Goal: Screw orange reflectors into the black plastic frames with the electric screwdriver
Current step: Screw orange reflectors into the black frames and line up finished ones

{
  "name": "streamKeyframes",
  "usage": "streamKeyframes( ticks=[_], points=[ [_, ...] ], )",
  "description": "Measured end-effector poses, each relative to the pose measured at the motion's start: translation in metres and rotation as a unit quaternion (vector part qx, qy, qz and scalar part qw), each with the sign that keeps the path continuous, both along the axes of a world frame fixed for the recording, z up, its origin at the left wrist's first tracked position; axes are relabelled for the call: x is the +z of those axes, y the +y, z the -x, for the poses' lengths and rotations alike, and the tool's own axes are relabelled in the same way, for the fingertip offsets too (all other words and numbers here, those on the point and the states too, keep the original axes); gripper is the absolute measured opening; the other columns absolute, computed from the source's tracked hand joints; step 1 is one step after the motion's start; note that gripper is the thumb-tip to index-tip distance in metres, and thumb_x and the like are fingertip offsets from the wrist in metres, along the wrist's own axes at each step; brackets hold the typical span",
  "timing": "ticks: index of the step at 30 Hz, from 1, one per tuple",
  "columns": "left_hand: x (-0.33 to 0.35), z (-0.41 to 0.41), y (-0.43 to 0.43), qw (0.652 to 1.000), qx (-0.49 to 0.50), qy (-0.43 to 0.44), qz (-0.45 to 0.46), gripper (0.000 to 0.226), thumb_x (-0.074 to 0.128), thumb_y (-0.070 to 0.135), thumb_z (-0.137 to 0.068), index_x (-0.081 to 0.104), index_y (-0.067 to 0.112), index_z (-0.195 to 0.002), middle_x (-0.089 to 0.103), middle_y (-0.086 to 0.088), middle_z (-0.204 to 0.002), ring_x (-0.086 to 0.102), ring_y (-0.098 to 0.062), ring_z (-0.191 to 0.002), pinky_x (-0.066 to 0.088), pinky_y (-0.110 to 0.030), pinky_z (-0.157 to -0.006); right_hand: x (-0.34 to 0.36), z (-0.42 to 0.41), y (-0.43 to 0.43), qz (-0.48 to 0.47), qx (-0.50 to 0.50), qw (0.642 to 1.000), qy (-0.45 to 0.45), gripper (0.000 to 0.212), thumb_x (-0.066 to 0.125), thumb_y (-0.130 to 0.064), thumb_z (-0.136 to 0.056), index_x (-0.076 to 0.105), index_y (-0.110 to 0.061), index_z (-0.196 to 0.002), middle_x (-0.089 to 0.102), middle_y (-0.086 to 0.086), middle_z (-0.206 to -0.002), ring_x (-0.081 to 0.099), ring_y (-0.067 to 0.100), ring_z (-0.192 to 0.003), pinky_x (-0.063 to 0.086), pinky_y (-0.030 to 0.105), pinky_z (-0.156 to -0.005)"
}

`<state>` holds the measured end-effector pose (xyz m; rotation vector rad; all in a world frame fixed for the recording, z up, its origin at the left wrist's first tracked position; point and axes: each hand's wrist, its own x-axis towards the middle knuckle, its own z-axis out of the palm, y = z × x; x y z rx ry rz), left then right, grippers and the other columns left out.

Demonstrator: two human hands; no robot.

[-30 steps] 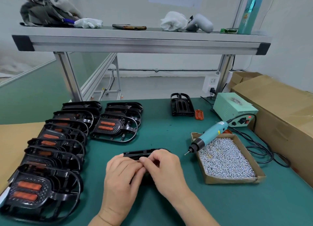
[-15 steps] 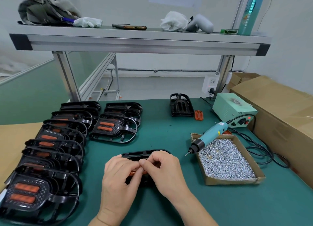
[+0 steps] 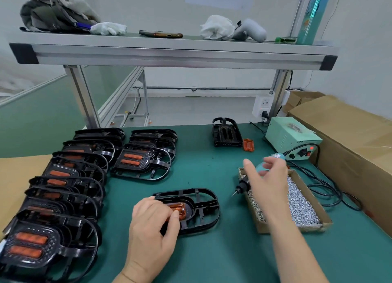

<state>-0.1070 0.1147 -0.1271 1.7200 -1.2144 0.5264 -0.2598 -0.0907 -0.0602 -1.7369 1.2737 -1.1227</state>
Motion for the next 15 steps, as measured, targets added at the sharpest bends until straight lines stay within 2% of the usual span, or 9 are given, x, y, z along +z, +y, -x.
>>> streamKeyframes(
  ticks=[2,3,4,6,7,9,12,15],
  points=[
    [0.000,-0.001,-0.001,1.000,0.001,-0.005,-0.004,0.027,0.056,0.023,-0.092,0.062,0.014,-0.067,0.058,0.007,-0.071,0.056,-0.019,-0.072,0.039,-0.035,-0.100,-0.007,0.009,-0.020,-0.049,-0.018,0.998,0.041,0.070,0.072,-0.050,-0.086,0.041,-0.011,-0.135,0.048,0.010,-0.127,0.054,0.027,-0.115,0.045,0.046,-0.100],
    [0.001,-0.001,-0.001,1.000,-0.002,-0.004,-0.003,0.025,0.056,0.023,-0.092,0.064,0.015,-0.069,0.059,0.008,-0.074,0.057,-0.019,-0.075,0.039,-0.035,-0.100,-0.011,0.011,-0.026,-0.071,-0.018,0.996,0.043,0.078,0.072,-0.050,-0.086,0.036,-0.008,-0.141,0.048,0.013,-0.130,0.053,0.030,-0.118,0.045,0.047,-0.102],
    [0.001,-0.001,-0.001,1.000,-0.005,-0.001,-0.002,0.023,0.056,0.023,-0.092,0.064,0.015,-0.072,0.060,0.009,-0.077,0.058,-0.018,-0.078,0.038,-0.035,-0.099,-0.013,0.011,-0.030,-0.090,-0.016,0.995,0.033,0.083,0.072,-0.050,-0.086,0.032,-0.007,-0.144,0.051,0.014,-0.129,0.056,0.032,-0.115,0.047,0.048,-0.100],
    [0.001,-0.001,0.000,1.000,-0.007,0.004,-0.002,0.019,0.056,0.023,-0.092,0.065,0.017,-0.076,0.061,0.012,-0.084,0.058,-0.016,-0.085,0.038,-0.034,-0.098,-0.016,0.008,-0.034,-0.123,-0.014,0.992,-0.004,0.084,0.073,-0.047,-0.086,0.027,-0.008,-0.145,0.059,0.012,-0.119,0.067,0.032,-0.095,0.055,0.046,-0.085],
    [0.001,-0.001,0.000,1.000,-0.006,0.004,-0.004,0.018,0.056,0.023,-0.091,0.066,0.017,-0.077,0.061,0.013,-0.086,0.057,-0.015,-0.088,0.037,-0.032,-0.097,-0.017,0.007,-0.036,-0.136,-0.012,0.990,-0.019,0.081,0.074,-0.043,-0.086,0.027,-0.009,-0.144,0.063,0.011,-0.110,0.069,0.028,-0.079,0.057,0.041,-0.072],
    [0.000,-0.002,0.000,1.000,-0.004,0.003,-0.008,0.016,0.057,0.024,-0.090,0.069,0.017,-0.080,0.062,0.014,-0.088,0.055,-0.014,-0.091,0.038,-0.031,-0.094,-0.020,0.004,-0.038,-0.163,-0.003,0.985,-0.049,0.067,0.075,-0.034,-0.087,0.032,-0.011,-0.133,0.067,0.010,-0.093,0.065,0.018,-0.052,0.050,0.032,-0.050],
    [-0.002,-0.002,-0.001,1.000,-0.004,-0.001,-0.004,0.015,0.060,0.023,-0.090,0.072,0.017,-0.084,0.062,0.014,-0.089,0.055,-0.014,-0.090,0.040,-0.032,-0.088,-0.023,0.002,-0.042,-0.218,-0.008,0.969,-0.113,0.045,0.077,-0.028,-0.088,0.040,-0.012,-0.109,0.067,0.011,-0.087,0.066,0.022,-0.053,0.046,0.026,-0.042],
    [-0.004,-0.002,-0.001,1.000,-0.011,0.008,0.009,0.015,0.059,0.020,-0.090,0.073,0.015,-0.085,0.063,0.014,-0.089,0.057,-0.013,-0.091,0.043,-0.034,-0.085,-0.024,0.002,-0.046,-0.273,0.009,0.948,-0.160,0.034,0.075,-0.026,-0.089,0.054,-0.007,-0.107,0.070,0.013,-0.084,0.065,0.020,-0.053,0.044,0.023,-0.038]
  ],
)
